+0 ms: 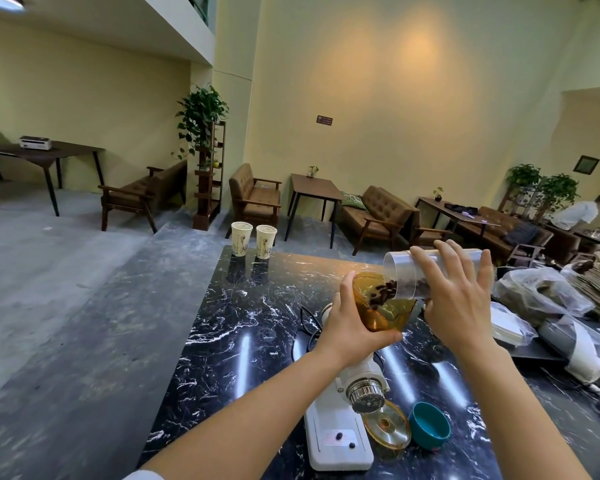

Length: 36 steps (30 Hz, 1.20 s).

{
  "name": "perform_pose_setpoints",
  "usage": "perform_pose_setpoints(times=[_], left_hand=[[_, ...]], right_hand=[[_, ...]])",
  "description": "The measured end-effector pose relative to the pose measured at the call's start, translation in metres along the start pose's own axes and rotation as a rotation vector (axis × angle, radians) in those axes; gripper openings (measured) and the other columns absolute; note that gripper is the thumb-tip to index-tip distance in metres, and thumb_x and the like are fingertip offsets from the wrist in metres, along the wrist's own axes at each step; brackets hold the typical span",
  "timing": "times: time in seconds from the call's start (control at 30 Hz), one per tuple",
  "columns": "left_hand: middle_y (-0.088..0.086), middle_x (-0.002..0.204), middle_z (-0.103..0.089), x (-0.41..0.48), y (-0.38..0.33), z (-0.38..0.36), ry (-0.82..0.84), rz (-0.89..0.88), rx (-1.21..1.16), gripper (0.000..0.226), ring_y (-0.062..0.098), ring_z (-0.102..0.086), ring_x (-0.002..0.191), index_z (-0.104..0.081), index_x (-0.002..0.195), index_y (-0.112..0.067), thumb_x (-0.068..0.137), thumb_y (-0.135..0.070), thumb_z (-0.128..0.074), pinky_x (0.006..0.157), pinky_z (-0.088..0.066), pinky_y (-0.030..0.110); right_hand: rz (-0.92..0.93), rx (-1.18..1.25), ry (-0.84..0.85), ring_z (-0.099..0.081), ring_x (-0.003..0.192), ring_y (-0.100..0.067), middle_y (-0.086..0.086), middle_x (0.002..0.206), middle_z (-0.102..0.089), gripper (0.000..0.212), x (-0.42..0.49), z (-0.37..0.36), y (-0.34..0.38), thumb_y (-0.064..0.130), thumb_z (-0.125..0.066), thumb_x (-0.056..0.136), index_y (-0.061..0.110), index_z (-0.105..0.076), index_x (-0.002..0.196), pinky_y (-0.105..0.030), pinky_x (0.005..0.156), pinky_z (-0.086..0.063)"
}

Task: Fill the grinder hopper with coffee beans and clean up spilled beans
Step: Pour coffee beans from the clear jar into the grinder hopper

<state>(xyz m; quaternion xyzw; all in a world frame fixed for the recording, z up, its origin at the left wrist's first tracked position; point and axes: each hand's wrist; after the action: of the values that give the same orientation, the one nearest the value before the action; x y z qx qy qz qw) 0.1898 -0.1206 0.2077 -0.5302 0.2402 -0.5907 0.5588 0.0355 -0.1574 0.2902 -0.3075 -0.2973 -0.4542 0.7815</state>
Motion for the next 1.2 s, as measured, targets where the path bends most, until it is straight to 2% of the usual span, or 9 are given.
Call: perform_pose_setpoints(times=[0.27,0.43,0.6,0.67,0.77,0.87,1.0,1.1,1.2], left_hand=[[0.005,0.139,-0.039,0.001,0.003,0.000,0.002,-0.009,-0.009,0.116,0.027,-0.043,0.124,-0.003,0.139,-0.047,0.057,-0.052,-0.084,0.105,-0.041,0.051],[0.005,0.139,-0.038,0.000,0.004,-0.001,-0.008,-0.020,-0.015,0.115,0.023,-0.043,0.121,-0.004,0.139,-0.048,0.058,-0.050,-0.085,0.102,-0.043,0.046],[0.007,0.144,-0.035,0.002,0.007,-0.006,-0.041,0.001,-0.036,0.115,0.027,-0.042,0.127,-0.003,0.139,-0.052,0.058,-0.047,-0.086,0.105,-0.040,0.051],[0.007,0.146,-0.033,0.000,0.011,-0.012,-0.068,0.013,-0.072,0.115,0.025,-0.040,0.130,-0.003,0.141,-0.051,0.060,-0.046,-0.085,0.105,-0.037,0.045],[0.002,0.139,-0.040,-0.004,0.018,-0.024,-0.131,0.014,-0.130,0.110,0.015,-0.044,0.123,-0.010,0.146,-0.036,0.064,-0.042,-0.083,0.096,-0.037,0.023],[-0.003,0.131,-0.044,-0.006,0.019,-0.031,-0.188,-0.021,-0.139,0.102,0.004,-0.047,0.116,-0.017,0.147,-0.019,0.068,-0.033,-0.080,0.090,-0.040,0.005],[0.002,0.134,-0.045,-0.009,0.014,-0.037,-0.240,-0.012,-0.132,0.096,0.013,-0.047,0.123,-0.021,0.147,-0.013,0.071,-0.025,-0.077,0.096,-0.042,0.011],[0.009,0.141,-0.044,-0.012,0.008,-0.038,-0.258,0.014,-0.134,0.093,0.020,-0.046,0.128,-0.021,0.147,-0.012,0.072,-0.021,-0.074,0.106,-0.041,0.030],[0.015,0.142,-0.043,-0.017,0.000,-0.043,-0.288,0.037,-0.157,0.088,0.026,-0.046,0.129,-0.022,0.146,-0.007,0.074,-0.016,-0.070,0.109,-0.039,0.044]], right_hand=[[-0.189,0.227,0.079,-0.045,0.123,-0.035,-0.013,0.129,-0.053,0.086,-0.002,0.001,-0.003,0.006,-0.075,0.062,0.026,-0.041,0.138,-0.057,0.111,-0.018],[-0.267,0.474,0.065,-0.049,0.113,-0.034,-0.013,0.126,-0.056,0.087,-0.012,0.008,-0.009,0.018,-0.081,0.062,0.026,-0.039,0.138,-0.053,0.095,-0.038],[-0.415,0.916,0.059,-0.049,0.111,-0.016,0.002,0.124,-0.055,0.089,-0.034,0.004,-0.023,0.025,-0.086,0.055,0.028,-0.041,0.132,-0.033,0.089,-0.041],[-0.534,1.094,0.034,-0.054,0.108,-0.013,0.006,0.120,-0.055,0.084,-0.061,-0.003,-0.036,0.026,-0.087,0.054,0.031,-0.043,0.125,-0.030,0.089,-0.045],[-0.695,1.164,0.001,-0.058,0.101,-0.008,0.002,0.117,-0.058,0.080,-0.129,-0.030,-0.056,0.021,-0.086,0.057,0.032,-0.044,0.123,-0.022,0.084,-0.043],[-0.914,1.100,0.058,-0.056,0.106,-0.023,-0.009,0.121,-0.057,0.083,-0.202,-0.066,-0.072,0.017,-0.087,0.058,0.029,-0.042,0.126,-0.029,0.087,-0.042],[-1.105,1.031,0.160,-0.055,0.109,-0.021,-0.001,0.122,-0.058,0.087,-0.267,-0.099,-0.089,0.018,-0.089,0.054,0.041,-0.040,0.122,-0.033,0.095,-0.040],[-1.151,1.034,0.215,-0.054,0.105,-0.013,0.011,0.119,-0.059,0.088,-0.288,-0.112,-0.097,0.021,-0.089,0.052,0.053,-0.036,0.114,-0.040,0.099,-0.041],[-1.140,1.063,0.261,-0.055,0.112,-0.014,0.002,0.129,-0.059,0.092,-0.301,-0.122,-0.096,0.016,-0.090,0.052,0.054,-0.032,0.113,-0.032,0.098,-0.038]])
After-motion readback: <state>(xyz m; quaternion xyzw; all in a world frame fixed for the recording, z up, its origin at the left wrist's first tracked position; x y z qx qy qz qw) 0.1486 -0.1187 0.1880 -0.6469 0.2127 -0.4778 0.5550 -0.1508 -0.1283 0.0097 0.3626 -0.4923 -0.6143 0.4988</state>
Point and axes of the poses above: each hand's wrist, its own x-axis towards the middle knuckle, its own z-axis out of the back of the hand, y = z × x
